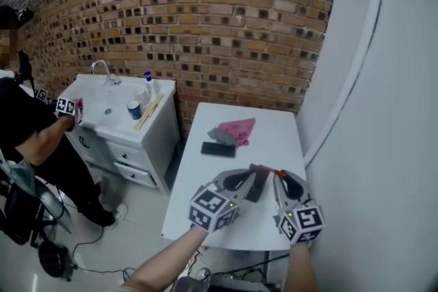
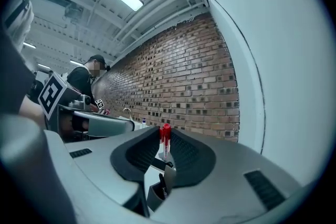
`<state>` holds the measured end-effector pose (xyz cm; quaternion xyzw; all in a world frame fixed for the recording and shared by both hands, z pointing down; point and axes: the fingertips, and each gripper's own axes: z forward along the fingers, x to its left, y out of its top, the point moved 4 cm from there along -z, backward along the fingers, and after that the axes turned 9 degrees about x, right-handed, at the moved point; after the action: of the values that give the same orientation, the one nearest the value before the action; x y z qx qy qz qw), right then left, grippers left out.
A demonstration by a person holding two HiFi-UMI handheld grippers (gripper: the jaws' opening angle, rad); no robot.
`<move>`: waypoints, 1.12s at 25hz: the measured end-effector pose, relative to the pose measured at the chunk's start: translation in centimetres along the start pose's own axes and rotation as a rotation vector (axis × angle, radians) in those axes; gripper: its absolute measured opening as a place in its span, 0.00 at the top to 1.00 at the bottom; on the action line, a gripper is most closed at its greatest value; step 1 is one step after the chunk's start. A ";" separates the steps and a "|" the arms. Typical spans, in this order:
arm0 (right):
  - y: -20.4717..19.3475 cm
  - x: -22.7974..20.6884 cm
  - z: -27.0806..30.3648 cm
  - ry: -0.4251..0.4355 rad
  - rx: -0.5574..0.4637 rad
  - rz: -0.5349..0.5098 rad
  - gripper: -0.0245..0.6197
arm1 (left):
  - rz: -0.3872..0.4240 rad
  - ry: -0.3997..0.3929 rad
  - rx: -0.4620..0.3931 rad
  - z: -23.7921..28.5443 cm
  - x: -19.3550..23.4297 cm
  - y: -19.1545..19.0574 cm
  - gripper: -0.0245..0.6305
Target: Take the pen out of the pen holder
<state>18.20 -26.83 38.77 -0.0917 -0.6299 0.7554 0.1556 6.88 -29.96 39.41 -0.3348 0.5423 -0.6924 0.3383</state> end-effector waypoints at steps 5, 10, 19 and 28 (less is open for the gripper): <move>2.2 0.6 -1.1 0.000 -0.050 -0.016 0.86 | 0.028 0.000 -0.032 -1.1 -0.5 2.0 0.96; 3.2 1.6 -1.5 0.018 -0.091 -0.044 0.86 | 0.035 -0.001 -0.053 -2.1 -0.6 2.8 0.96; 3.1 1.7 -1.4 0.015 -0.082 -0.057 0.86 | 0.040 0.003 -0.057 -2.2 -0.7 2.8 0.96; 3.0 1.2 -1.9 0.004 -0.076 -0.043 0.86 | 0.048 0.001 -0.048 -1.8 -1.4 2.9 0.96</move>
<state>17.35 -25.15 35.52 -0.0855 -0.6597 0.7272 0.1695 6.48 -28.35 36.10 -0.3291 0.5667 -0.6711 0.3467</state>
